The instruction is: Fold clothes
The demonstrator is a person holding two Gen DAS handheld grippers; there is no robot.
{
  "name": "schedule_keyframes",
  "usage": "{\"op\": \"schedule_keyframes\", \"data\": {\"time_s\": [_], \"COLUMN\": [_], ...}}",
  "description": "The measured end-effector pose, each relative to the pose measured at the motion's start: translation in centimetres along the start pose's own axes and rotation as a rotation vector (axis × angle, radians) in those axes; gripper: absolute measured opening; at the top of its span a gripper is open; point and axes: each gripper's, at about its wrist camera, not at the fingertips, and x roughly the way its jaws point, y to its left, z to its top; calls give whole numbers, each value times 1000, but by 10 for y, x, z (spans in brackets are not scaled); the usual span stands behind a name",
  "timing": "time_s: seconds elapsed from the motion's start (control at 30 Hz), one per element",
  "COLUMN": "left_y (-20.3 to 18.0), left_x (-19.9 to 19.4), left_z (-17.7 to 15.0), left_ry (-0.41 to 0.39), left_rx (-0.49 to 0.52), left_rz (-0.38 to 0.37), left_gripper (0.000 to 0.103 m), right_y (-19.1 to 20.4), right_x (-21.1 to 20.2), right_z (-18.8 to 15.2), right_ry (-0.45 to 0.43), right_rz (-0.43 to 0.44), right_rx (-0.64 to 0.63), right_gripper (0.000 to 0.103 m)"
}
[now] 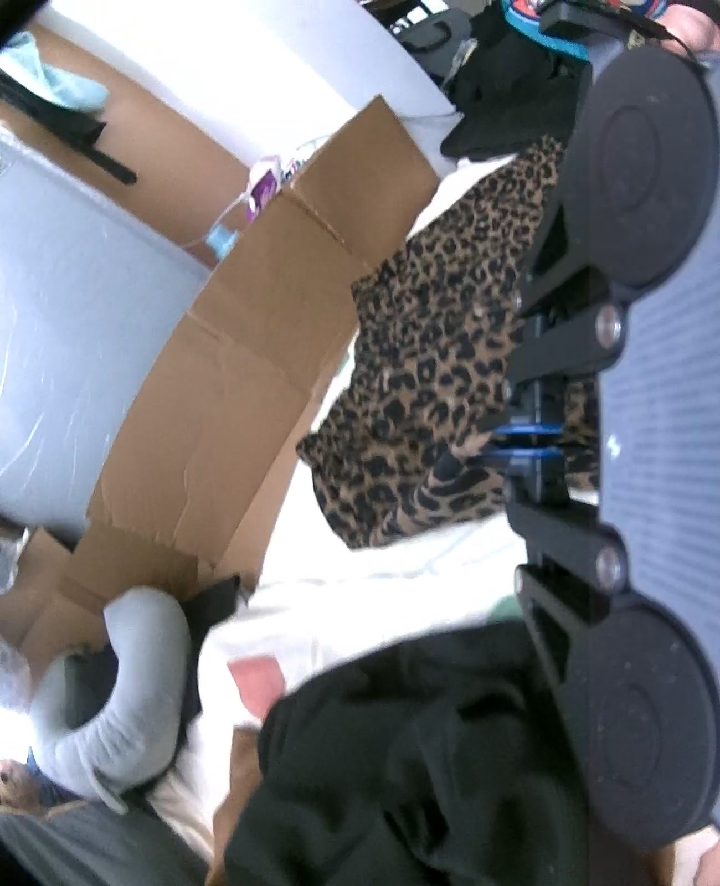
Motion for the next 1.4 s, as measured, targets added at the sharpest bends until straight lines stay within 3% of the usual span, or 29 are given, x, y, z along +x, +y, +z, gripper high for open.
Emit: {"op": "schedule_keyframes", "data": {"time_s": [0.53, 0.8, 1.03, 1.17, 1.27, 1.33, 1.4], "left_y": [-85, -110, -129, -139, -143, -145, -146], "left_x": [26, 43, 53, 55, 55, 54, 54], "left_z": [7, -1, -9, -11, -14, -15, -16], "left_ry": [54, 97, 143, 155, 161, 162, 164], "left_rx": [32, 37, 41, 43, 41, 52, 60], "left_rz": [-171, -171, -234, -269, -288, -293, -299], "left_gripper": [5, 5, 5, 5, 5, 6, 8], "right_y": [55, 64, 66, 66, 63, 60, 54], "right_x": [-15, -18, -13, -9, -6, -5, -5], "right_z": [28, 34, 46, 51, 50, 48, 46], "right_ry": [-82, -97, -95, -111, -112, -113, -111], "right_rz": [163, 190, 250, 212, 202, 185, 184], "right_rx": [-79, -72, 13, 25, 35, 37, 48], "right_gripper": [49, 49, 49, 49, 30, 6, 1]}}
